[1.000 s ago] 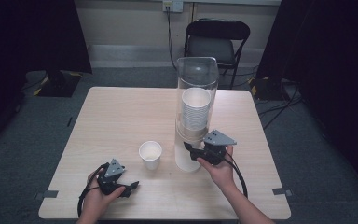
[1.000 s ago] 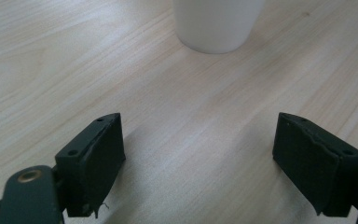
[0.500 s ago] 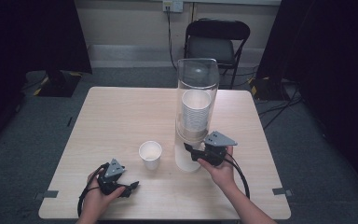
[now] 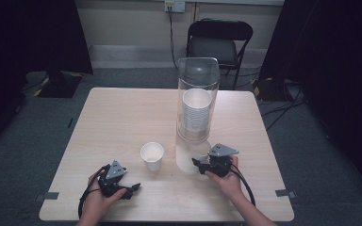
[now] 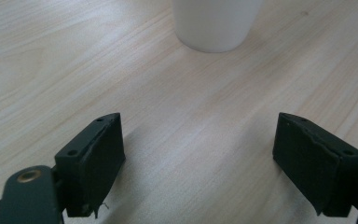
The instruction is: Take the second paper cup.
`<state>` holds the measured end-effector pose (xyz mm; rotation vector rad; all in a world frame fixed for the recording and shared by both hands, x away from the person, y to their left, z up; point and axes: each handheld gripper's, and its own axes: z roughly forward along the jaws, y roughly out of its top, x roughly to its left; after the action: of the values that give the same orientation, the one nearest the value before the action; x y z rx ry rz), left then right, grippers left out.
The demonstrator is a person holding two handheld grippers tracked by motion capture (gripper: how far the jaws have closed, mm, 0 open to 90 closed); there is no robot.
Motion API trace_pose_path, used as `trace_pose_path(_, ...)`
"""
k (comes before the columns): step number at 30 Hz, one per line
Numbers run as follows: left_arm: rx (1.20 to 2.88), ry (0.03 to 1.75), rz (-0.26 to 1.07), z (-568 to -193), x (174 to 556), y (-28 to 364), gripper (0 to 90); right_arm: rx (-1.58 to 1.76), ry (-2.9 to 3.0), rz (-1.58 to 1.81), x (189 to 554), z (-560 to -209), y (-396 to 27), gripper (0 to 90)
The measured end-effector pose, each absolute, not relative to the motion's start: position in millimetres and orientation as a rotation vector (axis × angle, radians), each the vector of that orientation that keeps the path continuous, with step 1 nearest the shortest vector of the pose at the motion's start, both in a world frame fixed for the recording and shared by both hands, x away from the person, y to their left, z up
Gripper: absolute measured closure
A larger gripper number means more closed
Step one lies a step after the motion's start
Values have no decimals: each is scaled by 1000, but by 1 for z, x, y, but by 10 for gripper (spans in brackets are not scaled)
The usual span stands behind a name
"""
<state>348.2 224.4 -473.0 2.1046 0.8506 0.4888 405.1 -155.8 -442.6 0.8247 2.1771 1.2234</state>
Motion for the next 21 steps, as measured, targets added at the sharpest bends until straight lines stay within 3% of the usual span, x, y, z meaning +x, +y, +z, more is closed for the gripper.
trace_pose_path(13,2102,854,488,-473,348,224,159,1044,2096,1124,425,-447,-216,328)
trace_pose_path(19,2103,854,488,-473,348,224,159,1074,2090,1130,430,-449,-221,305)
trace_pose_path(21,2102,854,488,-473,348,224,159,1098,2095,1147,429,-449,-222,261)
